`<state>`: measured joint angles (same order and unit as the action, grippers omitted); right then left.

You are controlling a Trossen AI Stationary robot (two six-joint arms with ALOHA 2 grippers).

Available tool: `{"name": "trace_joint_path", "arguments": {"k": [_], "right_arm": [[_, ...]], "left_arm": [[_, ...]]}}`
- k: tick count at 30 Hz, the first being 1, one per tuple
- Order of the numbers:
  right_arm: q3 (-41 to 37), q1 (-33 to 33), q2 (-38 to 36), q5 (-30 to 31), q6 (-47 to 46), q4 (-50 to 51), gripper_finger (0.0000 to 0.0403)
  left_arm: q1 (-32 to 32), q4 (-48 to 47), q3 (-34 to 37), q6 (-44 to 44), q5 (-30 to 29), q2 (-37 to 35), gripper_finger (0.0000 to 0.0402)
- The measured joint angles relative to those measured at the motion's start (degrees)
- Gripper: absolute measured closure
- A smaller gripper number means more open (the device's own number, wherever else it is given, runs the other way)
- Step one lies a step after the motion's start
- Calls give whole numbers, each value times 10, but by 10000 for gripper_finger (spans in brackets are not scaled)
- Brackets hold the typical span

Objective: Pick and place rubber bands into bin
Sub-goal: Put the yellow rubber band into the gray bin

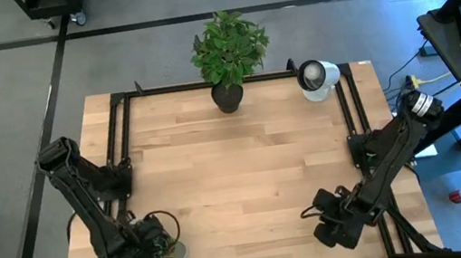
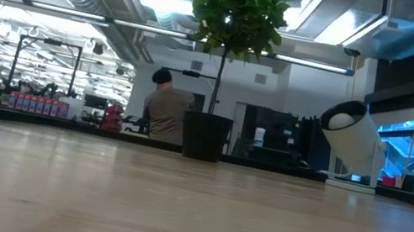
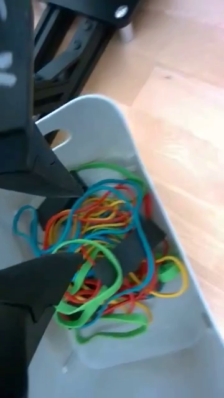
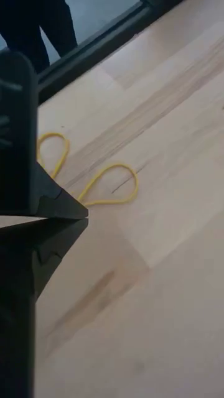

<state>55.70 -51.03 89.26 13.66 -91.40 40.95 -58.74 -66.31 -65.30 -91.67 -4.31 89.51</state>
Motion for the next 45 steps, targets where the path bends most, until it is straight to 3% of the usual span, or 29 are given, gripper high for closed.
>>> {"name": "trace_joint_path", "arguments": {"k": [6,15,19,24,28,31,35,38,45], "right_arm": [[1,0,49,2,-22,-27,367],[3,4,138,5,142,-130,349],[6,4,168,14,150,-131,349],[7,5,170,22,144,-128,392],[26,5,156,41,152,-94,399],[51,11,146,61,171,-22,401],[94,16,143,75,183,32,401],[114,18,143,75,209,36,401],[120,17,143,76,227,47,389]], "left_arm": [[8,0,0,16,-34,-1,234],[15,-12,-1,54,-37,-1,235],[15,-14,-1,54,-37,-1,235],[17,-15,-1,52,-38,-1,235],[26,-23,-18,50,-42,-19,235],[38,-42,-36,54,-86,-49,235],[58,-51,-52,60,-186,-99,235],[74,-44,-52,82,-239,-128,235],[125,-15,-52,178,-264,-139,235]]}}
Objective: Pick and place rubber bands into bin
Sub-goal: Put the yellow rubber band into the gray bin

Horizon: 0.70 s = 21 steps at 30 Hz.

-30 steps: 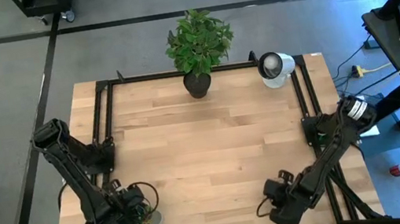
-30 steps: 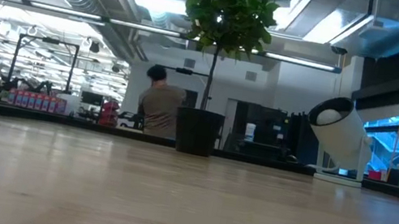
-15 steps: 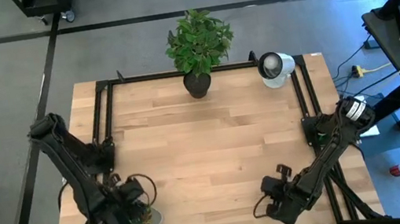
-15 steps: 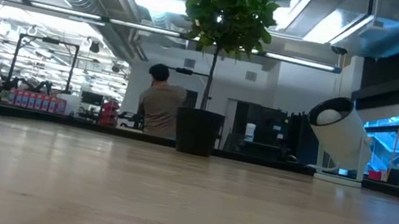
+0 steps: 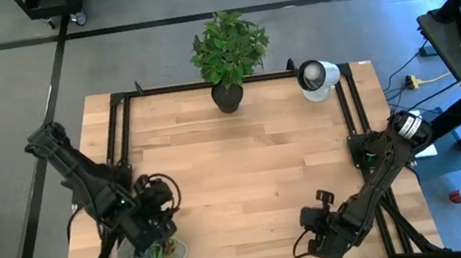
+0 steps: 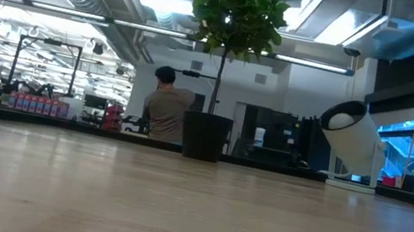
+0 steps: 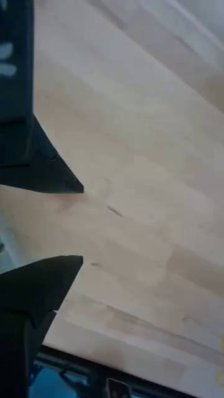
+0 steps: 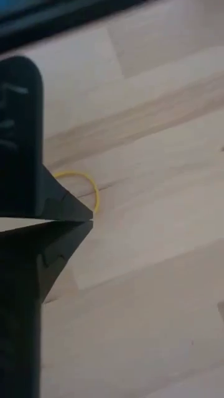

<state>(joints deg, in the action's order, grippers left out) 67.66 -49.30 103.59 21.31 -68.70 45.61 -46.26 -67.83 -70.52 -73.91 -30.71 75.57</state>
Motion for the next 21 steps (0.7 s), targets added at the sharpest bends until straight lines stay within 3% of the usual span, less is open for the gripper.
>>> {"name": "trace_joint_path", "arguments": {"k": [7,13,17,21], "right_arm": [[-54,0,3,-20,-2,-46,328],[-111,0,1,-39,0,-145,285],[-134,0,-3,-49,0,-176,287],[-135,1,-2,-60,15,-165,340]], "left_arm": [[53,86,0,97,-26,16,235],[86,157,0,167,-28,29,235],[96,186,1,195,-28,37,235],[104,211,1,218,-27,50,235]]}}
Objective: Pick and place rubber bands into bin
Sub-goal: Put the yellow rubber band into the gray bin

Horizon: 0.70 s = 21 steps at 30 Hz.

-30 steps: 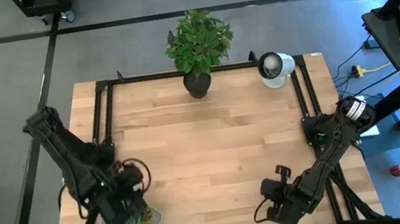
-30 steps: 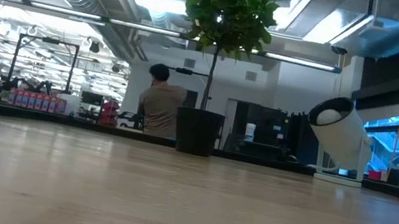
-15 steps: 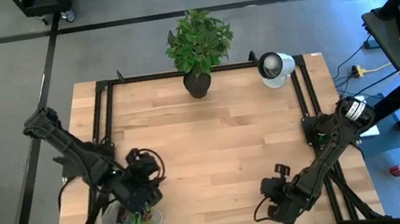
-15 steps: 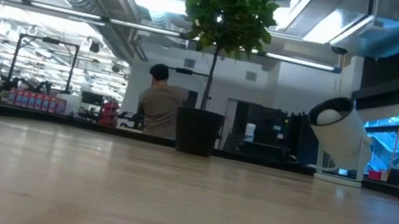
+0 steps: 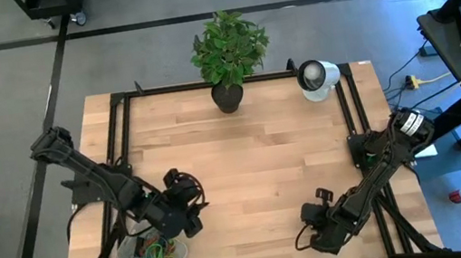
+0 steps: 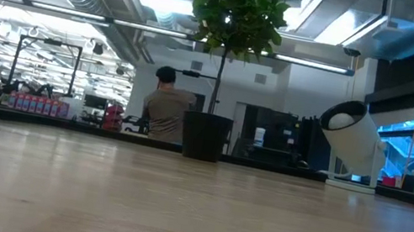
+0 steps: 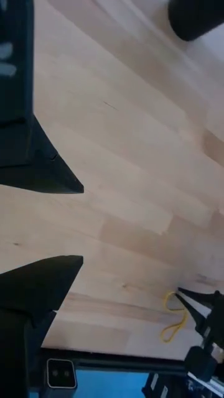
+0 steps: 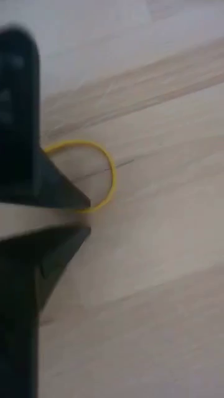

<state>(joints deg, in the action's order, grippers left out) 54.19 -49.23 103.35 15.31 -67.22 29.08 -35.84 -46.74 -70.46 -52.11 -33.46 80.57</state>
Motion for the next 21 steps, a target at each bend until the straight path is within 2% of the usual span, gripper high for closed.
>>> {"name": "trace_joint_path", "arguments": {"k": [2,3,10,21], "right_arm": [[3,0,1,-1,1,3,382],[5,0,1,-1,1,3,391],[50,-1,8,41,0,42,399],[222,1,3,200,57,227,401]], "left_arm": [[4,11,0,15,0,5,235],[6,15,0,20,0,8,235],[23,60,0,65,4,19,235],[46,148,0,153,15,19,235]]}}
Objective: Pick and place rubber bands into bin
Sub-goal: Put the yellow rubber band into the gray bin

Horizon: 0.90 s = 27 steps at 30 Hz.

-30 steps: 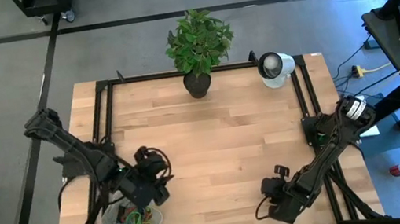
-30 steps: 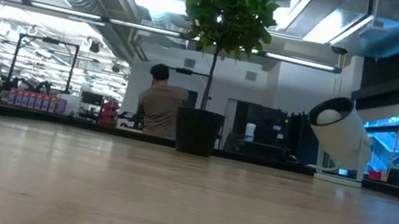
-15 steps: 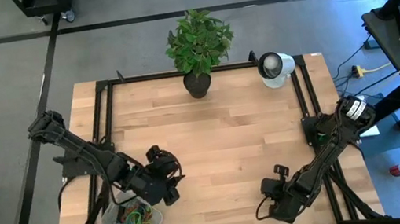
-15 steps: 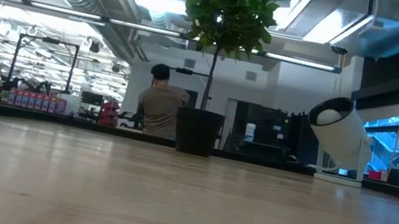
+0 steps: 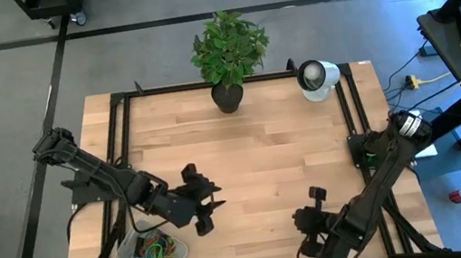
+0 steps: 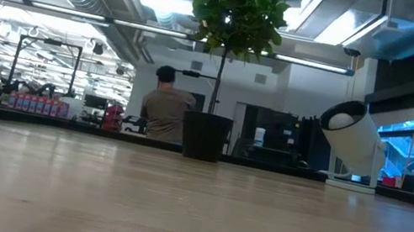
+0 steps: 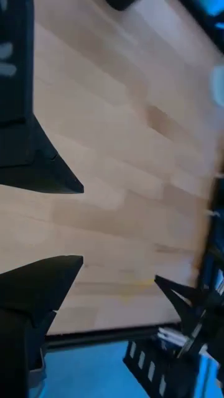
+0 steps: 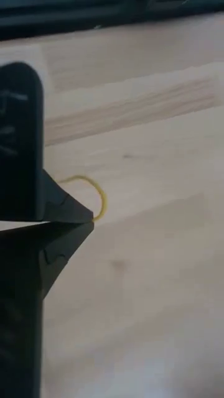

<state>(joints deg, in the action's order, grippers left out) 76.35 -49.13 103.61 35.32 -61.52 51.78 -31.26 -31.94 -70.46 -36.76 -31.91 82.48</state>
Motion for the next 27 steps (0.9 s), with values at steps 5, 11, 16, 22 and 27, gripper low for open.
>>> {"name": "trace_joint_path", "arguments": {"k": [5,11,16,22,27], "right_arm": [[99,10,0,74,54,76,402],[199,40,-1,101,180,84,403],[272,77,-2,104,271,79,403],[314,116,-3,104,371,26,403],[314,135,-3,102,439,-23,403]], "left_arm": [[3,80,0,87,11,0,226],[11,183,0,165,27,6,191],[21,277,0,200,64,24,166],[29,346,0,215,79,56,160],[42,351,0,199,72,79,160]]}}
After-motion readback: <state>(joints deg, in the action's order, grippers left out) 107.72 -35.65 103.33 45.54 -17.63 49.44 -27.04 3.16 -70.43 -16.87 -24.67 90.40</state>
